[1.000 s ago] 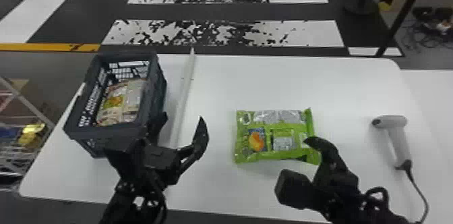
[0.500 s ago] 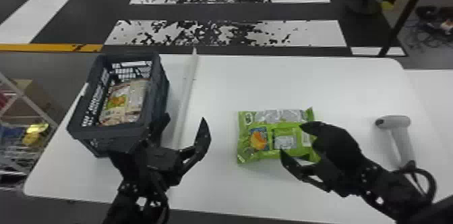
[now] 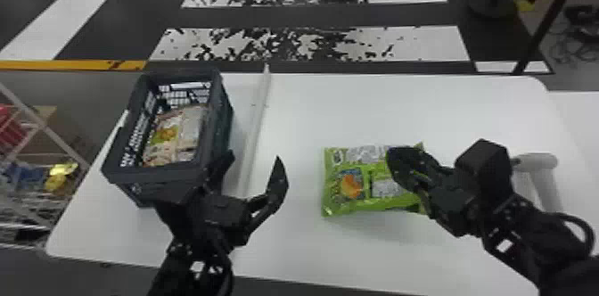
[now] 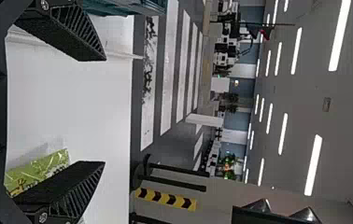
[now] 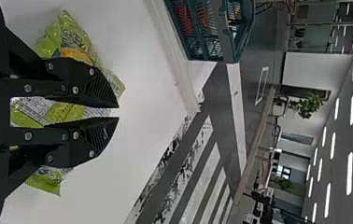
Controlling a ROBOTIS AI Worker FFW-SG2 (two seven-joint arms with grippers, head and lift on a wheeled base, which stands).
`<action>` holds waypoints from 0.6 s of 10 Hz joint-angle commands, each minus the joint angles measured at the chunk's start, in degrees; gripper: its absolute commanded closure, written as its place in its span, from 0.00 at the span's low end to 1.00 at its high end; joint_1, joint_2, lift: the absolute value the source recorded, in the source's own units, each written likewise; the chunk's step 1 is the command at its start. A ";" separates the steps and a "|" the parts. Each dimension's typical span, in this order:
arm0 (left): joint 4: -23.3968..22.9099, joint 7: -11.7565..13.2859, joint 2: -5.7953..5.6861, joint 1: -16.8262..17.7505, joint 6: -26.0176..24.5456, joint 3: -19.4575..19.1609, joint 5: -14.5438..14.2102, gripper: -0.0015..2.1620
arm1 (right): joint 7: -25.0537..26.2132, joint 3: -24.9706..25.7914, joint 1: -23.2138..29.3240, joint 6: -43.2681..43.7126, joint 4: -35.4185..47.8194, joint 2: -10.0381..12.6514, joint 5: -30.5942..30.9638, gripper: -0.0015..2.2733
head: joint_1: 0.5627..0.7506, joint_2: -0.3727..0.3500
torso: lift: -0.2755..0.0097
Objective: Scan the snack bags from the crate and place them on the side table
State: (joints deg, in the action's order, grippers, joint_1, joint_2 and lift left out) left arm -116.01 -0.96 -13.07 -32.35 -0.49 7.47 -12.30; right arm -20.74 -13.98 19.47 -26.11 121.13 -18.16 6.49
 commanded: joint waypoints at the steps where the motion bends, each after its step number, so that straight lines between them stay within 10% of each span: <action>1: 0.00 0.00 0.07 -0.17 0.00 0.01 0.00 0.04 | 0.00 0.18 -2.24 2.60 -5.73 1.11 -0.34 1.00 | 0.70 0.67 | 0.68; 6: 0.17 0.00 0.33 -0.26 0.18 0.01 0.00 0.04 | -0.71 -0.70 -7.86 7.69 -21.38 2.34 0.01 1.00 | 0.70 0.64 | 0.68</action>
State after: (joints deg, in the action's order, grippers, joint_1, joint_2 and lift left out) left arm -115.92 -0.96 -12.76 -32.61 -0.31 7.47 -12.30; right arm -21.33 -14.48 12.12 -19.54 101.89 -15.92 6.34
